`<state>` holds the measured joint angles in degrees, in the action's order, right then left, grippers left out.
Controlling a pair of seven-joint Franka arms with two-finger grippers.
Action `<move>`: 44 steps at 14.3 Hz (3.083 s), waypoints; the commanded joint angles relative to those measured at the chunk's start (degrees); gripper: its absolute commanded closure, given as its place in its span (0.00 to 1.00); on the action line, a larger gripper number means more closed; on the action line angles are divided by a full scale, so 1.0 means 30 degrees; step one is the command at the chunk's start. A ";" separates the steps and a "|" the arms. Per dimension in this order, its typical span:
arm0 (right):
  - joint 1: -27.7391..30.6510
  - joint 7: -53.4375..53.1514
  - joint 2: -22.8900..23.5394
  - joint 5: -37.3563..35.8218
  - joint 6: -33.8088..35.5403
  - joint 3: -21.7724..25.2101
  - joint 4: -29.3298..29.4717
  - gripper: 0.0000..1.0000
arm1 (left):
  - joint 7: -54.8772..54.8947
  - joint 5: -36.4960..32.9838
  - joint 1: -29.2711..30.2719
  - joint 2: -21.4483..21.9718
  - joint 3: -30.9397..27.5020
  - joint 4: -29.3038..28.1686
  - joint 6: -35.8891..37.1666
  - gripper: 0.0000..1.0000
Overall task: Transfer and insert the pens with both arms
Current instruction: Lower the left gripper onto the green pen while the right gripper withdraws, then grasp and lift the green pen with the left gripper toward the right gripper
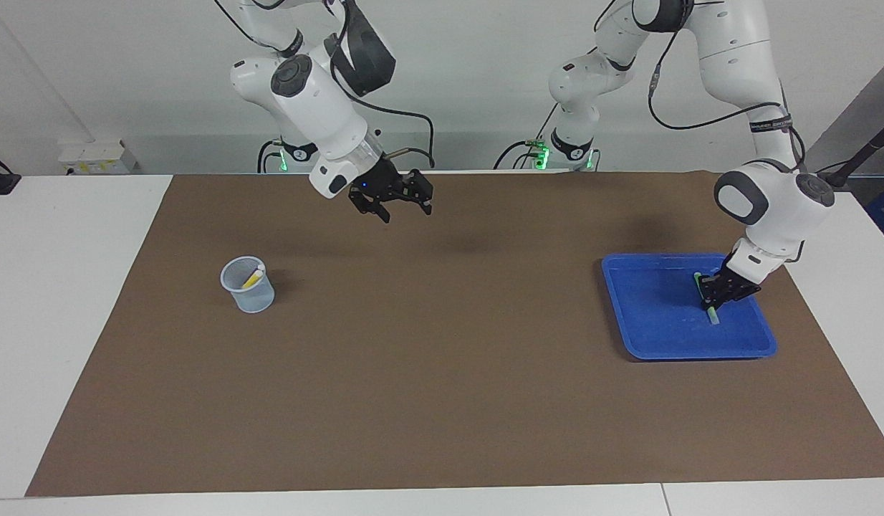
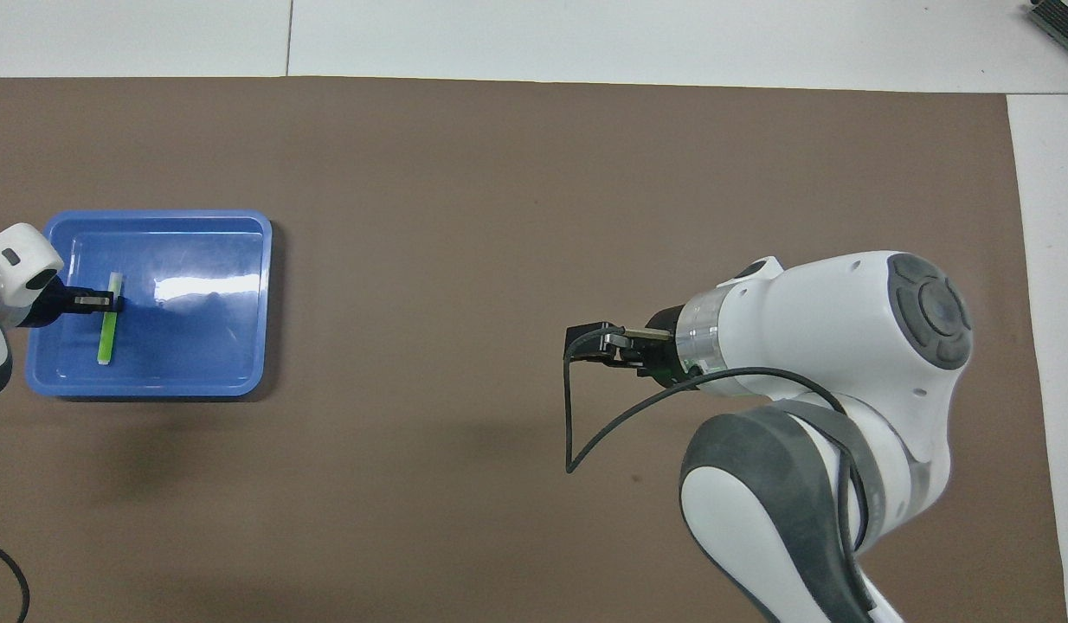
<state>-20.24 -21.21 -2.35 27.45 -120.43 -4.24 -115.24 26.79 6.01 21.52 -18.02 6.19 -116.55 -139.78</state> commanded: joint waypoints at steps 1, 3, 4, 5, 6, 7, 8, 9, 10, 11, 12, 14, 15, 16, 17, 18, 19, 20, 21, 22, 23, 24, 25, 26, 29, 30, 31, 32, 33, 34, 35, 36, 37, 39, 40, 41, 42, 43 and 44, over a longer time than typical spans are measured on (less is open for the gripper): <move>-0.0079 -0.0255 -0.0095 0.0488 -0.0403 0.0035 -0.0230 0.00 | -0.0024 0.0017 0.0006 -0.0291 0.0106 0.0236 -0.0020 1.00; -0.0079 -0.0284 -0.0095 0.0488 -0.0403 0.0035 -0.0230 0.00 | -0.0721 0.0017 -0.0052 -0.0233 0.0076 0.0675 0.0651 1.00; -0.0079 -0.0255 -0.0095 0.0517 -0.0403 0.0035 -0.0230 0.00 | -0.1568 0.0017 -0.0140 -0.0117 0.0076 0.1082 0.1293 1.00; -0.0079 -0.0255 -0.0095 0.0546 -0.0403 0.0035 -0.0230 0.00 | -0.2389 0.0017 -0.0257 0.0001 0.0076 0.1522 0.2228 1.00; -0.0079 -0.0284 -0.0095 0.0547 -0.0403 0.0035 -0.0230 0.00 | -0.3325 0.0017 -0.0432 0.0147 0.0076 0.1961 0.3049 1.00; -0.0079 -0.0255 -0.0095 0.0547 -0.0403 0.0035 -0.0230 0.00 | -0.4495 -0.0012 -0.0608 0.0438 0.0076 0.2168 0.3637 1.00; -0.0079 -0.0284 -0.0124 0.0547 -0.0403 0.0035 -0.0230 0.00 | -0.5522 0.0017 -0.0841 0.0789 0.0105 0.2200 0.3875 1.00; -0.0079 -0.0255 -0.0124 0.0547 -0.0403 0.0064 -0.0230 0.00 | -0.6460 0.0017 -0.0902 0.1054 0.0106 0.2200 0.4139 1.00; -0.0079 -0.0255 -0.0124 0.0547 -0.0403 0.0065 -0.0230 0.00 | -0.7398 0.0017 -0.1134 0.1318 0.0106 0.2200 0.4344 1.00; -0.0079 -0.0255 -0.0095 0.0547 -0.0403 0.0036 -0.0230 0.00 | -0.8480 0.0017 -0.1253 0.1581 0.0135 0.2200 0.4404 1.00; -0.0079 -0.0255 -0.0124 0.0547 -0.0403 0.0064 -0.0230 0.00 | -0.9651 -0.0012 -0.1254 0.1816 0.0222 0.2200 0.4608 1.00; -0.0079 -0.0255 -0.0124 0.0576 -0.0403 0.0036 -0.0230 0.00 | -1.1761 0.0017 -0.1692 0.2430 0.0252 0.2200 0.4931 1.00; -0.0079 -0.0255 -0.0124 0.0576 -0.0403 0.0064 -0.0230 0.00 | -1.2845 -0.0012 -0.1809 0.2694 0.0252 0.2229 0.5077 1.00; -0.0050 -0.0255 -0.0124 0.0576 -0.0403 0.0036 -0.0230 0.00 | -1.3900 0.0017 -0.1868 0.3016 0.0281 0.2229 0.5224 1.00; -0.0049 -0.0284 -0.0124 0.0576 -0.0403 0.0064 -0.0230 0.00 | -1.4839 0.0017 -0.1869 0.3309 0.0310 0.2229 0.5399 1.00; -0.0049 -0.0255 -0.0124 0.0576 -0.0403 0.0065 -0.0230 0.00 | -1.5893 0.0017 -0.2072 0.3631 0.0282 0.2229 0.5691 1.00; -0.0049 -0.0255 -0.0124 0.0576 -0.0403 0.0036 -0.0230 0.00 | -1.6860 0.0017 -0.2190 0.3983 0.0310 0.2229 0.5926 1.00; -0.0049 -0.0255 -0.0095 0.0576 -0.0403 0.0064 -0.0230 0.00 | -1.7827 0.0017 -0.2510 0.4276 0.0311 0.2258 0.6160 1.00; -0.0049 -0.0255 -0.0124 0.0576 -0.0374 0.0065 -0.0230 0.00 | -1.8881 0.0046 -0.2804 0.4598 0.0311 0.2258 0.6337 1.00; -0.0020 -0.0255 -0.0124 0.0576 -0.0373 0.0065 -0.0230 0.00 | -1.9848 0.0075 -0.2981 0.4862 0.0311 0.2258 0.6542 1.00; -0.0020 -0.0255 -0.0124 0.0576 -0.0373 0.0065 -0.0230 0.00 | -2.0786 0.0134 -0.3214 0.5213 0.0311 0.2258 0.6718 1.00; 0.0009 -0.0255 -0.0124 0.0576 -0.0373 0.0036 -0.0230 0.00 | -2.1724 0.0163 -0.3362 0.5594 0.0340 0.2229 0.6893 1.00; 0.0009 -0.0255 -0.0124 0.0576 -0.0373 0.0064 -0.0230 0.00 | -2.2603 0.0222 -0.3392 0.5975 0.0369 0.2229 0.7156 1.00; 0.0009 -0.0255 -0.0124 0.0576 -0.0373 0.0036 -0.0230 0.00 | -2.3453 0.0280 -0.3567 0.6413 0.0398 0.2200 0.7420 1.00; 0.0009 -0.0255 -0.0124 0.0576 -0.0373 0.0064 -0.0230 0.00 | -2.7051 0.0485 -0.4181 0.7469 0.0428 0.2083 0.7686 1.00; 0.0009 -0.0255 -0.0124 0.0576 -0.0373 0.0065 -0.0230 0.00 | -2.8457 0.0486 -0.4474 0.7734 0.0428 0.2054 0.7686 1.00; 0.0038 -0.0255 -0.0124 0.0576 -0.0373 0.0065 -0.0230 0.00 | -2.9864 0.0486 -0.4941 0.7910 0.0399 0.2053 0.7686 1.00; 0.0067 -0.0255 -0.0095 0.0576 -0.0373 0.0065 -0.0230 0.00 | -3.1038 0.0486 -0.5380 0.8057 0.0398 0.2053 0.7715 1.00; 0.0068 -0.0255 -0.0124 0.0576 -0.0373 0.0065 -0.0230 0.00 | -3.1949 0.0457 -0.5791 0.8203 0.0398 0.2024 0.7716 1.00; 0.0068 -0.0255 -0.0124 0.0605 -0.0373 0.0036 -0.0230 0.00 | -3.2828 0.0457 -0.6143 0.8379 0.0398 0.1995 0.7716 1.00; 0.0068 -0.0255 -0.0124 0.0605 -0.0373 0.0035 -0.0230 0.00 | -3.3823 0.0457 -0.6465 0.8671 0.0398 0.1908 0.7745 1.00; 0.0068 -0.0255 -0.0124 0.0605 -0.0373 0.0064 -0.0259 0.00 | -3.4674 0.0457 -0.6991 0.8906 0.0398 0.1820 0.7948 1.00; 0.0068 -0.0255 -0.0124 0.0605 -0.0373 0.0036 -0.0259 0.00 | -3.5436 0.0457 -0.7460 0.9082 0.0398 0.1819 0.8211 1.00; 0.0155 -0.0225 -0.0124 0.0605 -0.0315 0.0064 -0.0259 0.00 | -3.6901 0.0398 -0.8106 0.9317 0.0428 0.1790 0.8359 1.00; 0.0156 -0.0225 -0.0095 0.0605 -0.0373 0.0065 -0.0259 0.00 | -3.7402 0.0311 -0.8457 0.9405 0.0428 0.1761 0.8737 1.00; 0.0156 -0.0225 -0.0066 0.0895 -0.0373 0.0065 -0.0259 0.00 | -3.7900 0.0252 -0.8780 0.9493 0.0428 0.1760 0.9118 1.00; 0.0185 -0.0196 -0.0066 0.1652 -0.0315 0.0065 -0.0259 0.00 | -3.8746 0.0194 -0.9131 0.9552 0.0428 0.1760 0.9238 1.00; 0.0330 -0.0109 -0.0066 0.2269 -0.0228 0.0123 -0.0259 0.00 | -3.9451 0.0019 -0.9483 0.9582 0.0457 0.1731 0.9471 1.00; 0.0534 -0.0021 -0.0095 0.2884 -0.0227 0.0123 -0.0230 0.00 | -4.0270 -0.0534 -0.9921 0.9698 0.0486 0.1731 0.9879 1.00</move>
<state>-19.82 -21.24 -2.33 32.62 -120.44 -3.84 -115.40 -89.54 6.50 -5.71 9.12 8.26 -109.87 -112.13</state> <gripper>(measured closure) 0.000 0.828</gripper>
